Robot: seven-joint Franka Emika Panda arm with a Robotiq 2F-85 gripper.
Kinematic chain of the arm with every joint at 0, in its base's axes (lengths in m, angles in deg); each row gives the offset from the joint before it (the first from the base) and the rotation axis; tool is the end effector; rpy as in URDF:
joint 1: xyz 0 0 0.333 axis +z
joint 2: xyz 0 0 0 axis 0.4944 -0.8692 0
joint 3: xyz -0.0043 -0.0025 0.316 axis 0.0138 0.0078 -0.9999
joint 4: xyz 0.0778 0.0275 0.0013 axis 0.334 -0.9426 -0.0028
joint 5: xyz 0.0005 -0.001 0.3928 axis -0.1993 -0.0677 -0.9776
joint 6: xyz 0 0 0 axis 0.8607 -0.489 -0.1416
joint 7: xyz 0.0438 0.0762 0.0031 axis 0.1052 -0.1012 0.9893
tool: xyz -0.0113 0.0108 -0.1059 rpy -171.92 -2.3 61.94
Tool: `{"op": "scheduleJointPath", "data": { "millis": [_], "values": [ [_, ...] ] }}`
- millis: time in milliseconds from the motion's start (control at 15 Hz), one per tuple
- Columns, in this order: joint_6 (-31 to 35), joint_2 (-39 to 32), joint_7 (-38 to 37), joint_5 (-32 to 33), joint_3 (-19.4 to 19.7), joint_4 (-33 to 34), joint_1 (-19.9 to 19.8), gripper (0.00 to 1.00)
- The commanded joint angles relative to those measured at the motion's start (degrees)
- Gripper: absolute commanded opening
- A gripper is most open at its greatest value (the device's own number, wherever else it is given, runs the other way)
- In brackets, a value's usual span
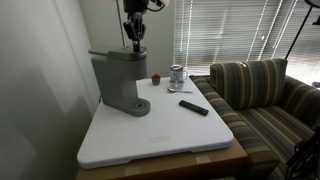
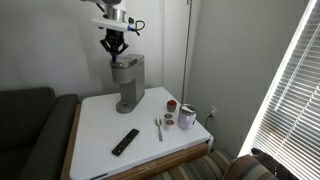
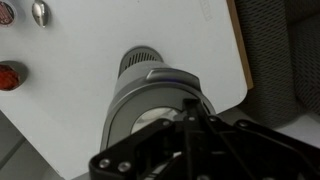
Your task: Push the lid of the coffee machine downwards
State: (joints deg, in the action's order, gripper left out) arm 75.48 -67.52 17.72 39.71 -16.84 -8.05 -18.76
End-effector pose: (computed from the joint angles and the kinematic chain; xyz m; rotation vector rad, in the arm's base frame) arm 0.7673 0.1839 0.3739 -2.8762 -0.8592 0.0144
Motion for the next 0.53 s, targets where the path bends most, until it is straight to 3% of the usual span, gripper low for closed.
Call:
{"op": "scheduleJointPath", "data": {
  "millis": [0, 467],
  "values": [
    [2.6, 0.7, 1.5, 0.5, 0.6, -0.9, 0.2, 0.0],
    [3.1, 1.5, -0.9, 0.3, 0.8, -1.4, 0.0, 0.0]
  ]
}}
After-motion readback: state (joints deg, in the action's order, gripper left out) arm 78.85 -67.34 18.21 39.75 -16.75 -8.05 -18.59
